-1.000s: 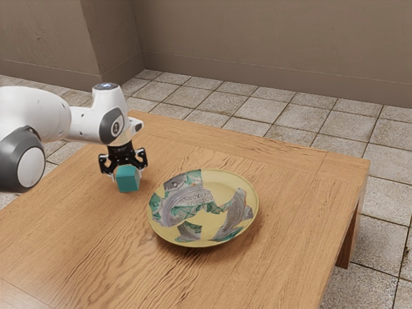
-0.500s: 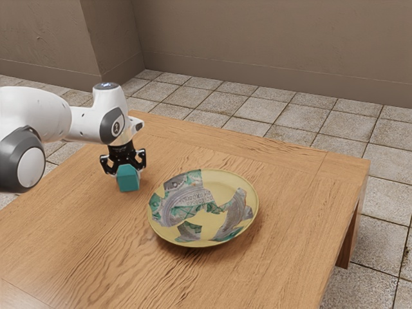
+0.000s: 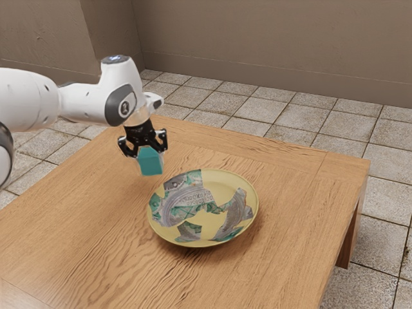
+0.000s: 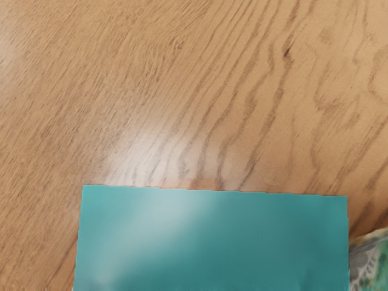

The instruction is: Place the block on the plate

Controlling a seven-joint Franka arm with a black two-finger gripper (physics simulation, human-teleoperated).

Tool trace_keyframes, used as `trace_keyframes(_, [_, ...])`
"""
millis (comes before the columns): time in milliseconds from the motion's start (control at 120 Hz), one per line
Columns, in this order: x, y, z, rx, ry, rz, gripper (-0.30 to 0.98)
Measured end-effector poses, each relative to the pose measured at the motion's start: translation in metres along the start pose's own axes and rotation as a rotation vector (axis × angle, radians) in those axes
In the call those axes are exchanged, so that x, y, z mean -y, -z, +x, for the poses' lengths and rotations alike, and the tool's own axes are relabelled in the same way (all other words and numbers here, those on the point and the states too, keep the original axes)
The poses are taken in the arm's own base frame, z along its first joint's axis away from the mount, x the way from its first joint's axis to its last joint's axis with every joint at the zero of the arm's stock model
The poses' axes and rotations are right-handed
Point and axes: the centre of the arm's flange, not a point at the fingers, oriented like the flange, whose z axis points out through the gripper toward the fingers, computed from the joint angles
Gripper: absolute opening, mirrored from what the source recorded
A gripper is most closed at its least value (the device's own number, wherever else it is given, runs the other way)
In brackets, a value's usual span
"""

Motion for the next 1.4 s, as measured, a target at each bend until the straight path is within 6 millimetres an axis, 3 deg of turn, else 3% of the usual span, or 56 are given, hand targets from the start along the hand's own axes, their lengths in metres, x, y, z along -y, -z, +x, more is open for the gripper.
trace_keyframes(133, [-0.065, 0.02, -0.051, -0.004, -0.118, -0.028, 0.27])
trace_keyframes(225, [-0.105, 0.018, -0.082, 0.003, -0.189, -0.035, 0.26])
trace_keyframes(317, [-0.128, 0.004, -0.101, 0.021, -0.221, -0.033, 0.27])
trace_keyframes(500, [-0.136, -0.042, -0.111, 0.068, -0.214, -0.007, 0.31])
trace_keyframes(767, [-0.134, -0.043, -0.108, 0.069, -0.201, -0.024, 0.55])
trace_keyframes(833, [-0.135, -0.018, -0.107, 0.046, -0.207, -0.049, 0.59])
trace_keyframes(1025, [-0.122, 0.079, -0.112, -0.004, -0.279, -0.067, 0.65])
trace_keyframes(1233, [-0.09, 0.142, -0.13, 0.021, -0.44, -0.013, 0.67])
trace_keyframes(1400, [-0.076, 0.188, -0.116, 0.025, -0.546, 0.001, 0.68])
